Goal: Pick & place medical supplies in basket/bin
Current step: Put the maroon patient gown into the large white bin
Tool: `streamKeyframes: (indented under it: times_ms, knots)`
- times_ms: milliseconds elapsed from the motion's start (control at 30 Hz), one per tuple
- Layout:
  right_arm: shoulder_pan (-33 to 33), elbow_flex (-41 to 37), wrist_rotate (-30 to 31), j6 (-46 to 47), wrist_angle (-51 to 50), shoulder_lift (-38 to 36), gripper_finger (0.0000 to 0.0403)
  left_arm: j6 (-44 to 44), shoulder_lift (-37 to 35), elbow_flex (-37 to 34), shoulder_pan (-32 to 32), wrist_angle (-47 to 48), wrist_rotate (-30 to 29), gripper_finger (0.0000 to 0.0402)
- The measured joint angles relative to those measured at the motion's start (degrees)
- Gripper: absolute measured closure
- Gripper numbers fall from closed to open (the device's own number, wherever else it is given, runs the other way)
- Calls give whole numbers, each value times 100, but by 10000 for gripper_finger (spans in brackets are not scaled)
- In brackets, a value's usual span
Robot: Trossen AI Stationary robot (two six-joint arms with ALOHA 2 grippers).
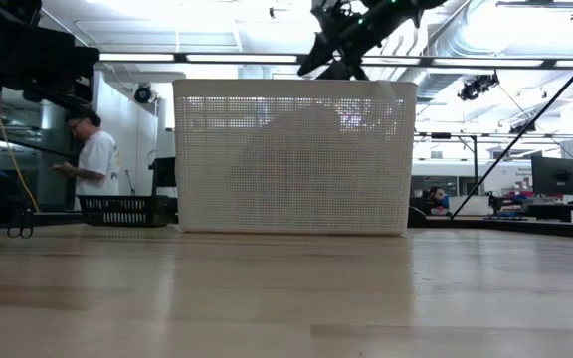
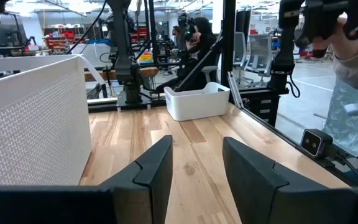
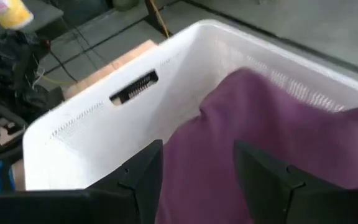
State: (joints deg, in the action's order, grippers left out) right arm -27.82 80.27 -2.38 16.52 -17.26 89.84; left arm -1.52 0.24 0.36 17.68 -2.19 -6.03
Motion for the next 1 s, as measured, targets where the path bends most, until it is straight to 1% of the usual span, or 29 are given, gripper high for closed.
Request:
streamKeyframes:
  times_ms: [267,333,467,767,1000]
  knots:
    - [-72,-2,-173,222,629,740,221,0,-1,0,1,-1,-1,267]
    - [-130,-2,-275,323,641,892,221,0,-1,0,1,-1,-1,267]
    - [-252,-1,-408,478,435,1243,221,-2,-1,0,1,-1,-1,267]
    - [-308,0,-402,603,-199,1929,221,0,0,0,1,-1,-1,267]
    - [-335,4,-399,620,-481,2033,221,0,0,0,0,-1,-1,267]
